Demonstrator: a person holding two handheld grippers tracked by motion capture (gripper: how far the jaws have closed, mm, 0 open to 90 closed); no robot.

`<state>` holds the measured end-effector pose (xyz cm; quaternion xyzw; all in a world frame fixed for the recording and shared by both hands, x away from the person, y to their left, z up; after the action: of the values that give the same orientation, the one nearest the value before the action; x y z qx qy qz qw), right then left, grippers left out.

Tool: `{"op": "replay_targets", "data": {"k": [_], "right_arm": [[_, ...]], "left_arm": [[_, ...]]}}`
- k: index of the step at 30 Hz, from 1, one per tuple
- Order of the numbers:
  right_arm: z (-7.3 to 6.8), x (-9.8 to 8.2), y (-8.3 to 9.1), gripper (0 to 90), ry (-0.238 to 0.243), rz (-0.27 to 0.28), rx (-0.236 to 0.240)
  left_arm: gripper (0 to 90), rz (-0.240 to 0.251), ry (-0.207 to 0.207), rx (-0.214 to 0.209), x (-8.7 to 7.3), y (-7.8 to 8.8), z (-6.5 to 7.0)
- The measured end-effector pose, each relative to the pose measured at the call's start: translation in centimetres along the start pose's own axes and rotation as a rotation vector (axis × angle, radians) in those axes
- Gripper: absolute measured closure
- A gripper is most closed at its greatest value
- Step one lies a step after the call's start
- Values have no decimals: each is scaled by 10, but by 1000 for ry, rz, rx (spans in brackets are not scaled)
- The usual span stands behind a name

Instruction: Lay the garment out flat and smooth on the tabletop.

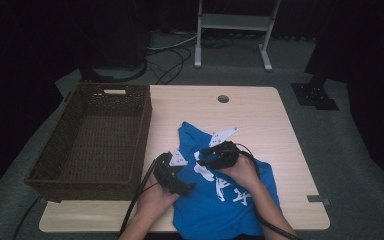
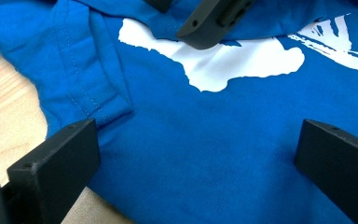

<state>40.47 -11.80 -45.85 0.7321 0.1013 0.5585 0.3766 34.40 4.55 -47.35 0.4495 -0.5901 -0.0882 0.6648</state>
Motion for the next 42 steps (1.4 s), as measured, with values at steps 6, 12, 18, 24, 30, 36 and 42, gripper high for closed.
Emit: {"op": "replay_targets", "data": {"k": [6,12,18,24,30,36,42], "right_arm": [[5,-7,-3,650,-19,3,-22],[5,-8,-1,760,-29,16,-48],[8,-6,5,833,-47,42,-61],[12,-5,10,845,-64,58,-61],[17,-2,16,845,-99,86,-69],[22,1,26,840,-118,114,-74],[26,3,32,841,-114,116,-93]], "left_arm": [[0,0,0,1,0,0,0],[0,0,0,1,0,0,0],[0,0,0,1,0,0,0],[0,0,0,1,0,0,0],[0,0,0,1,0,0,0],[0,0,0,1,0,0,0],[0,0,1,0,0,0,0]]}}
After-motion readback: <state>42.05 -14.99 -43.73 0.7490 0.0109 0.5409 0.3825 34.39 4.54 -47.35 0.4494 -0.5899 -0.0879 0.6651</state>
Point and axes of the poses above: each handheld gripper's, and its own axes: y roughly backward along the jaws, x roughly out of its top, z roughly to its right, the point moved 4 cm from there along -y, roughly forward along the jaws, and after that the axes turned 7 degrees about -y, right-handed, at the moved point
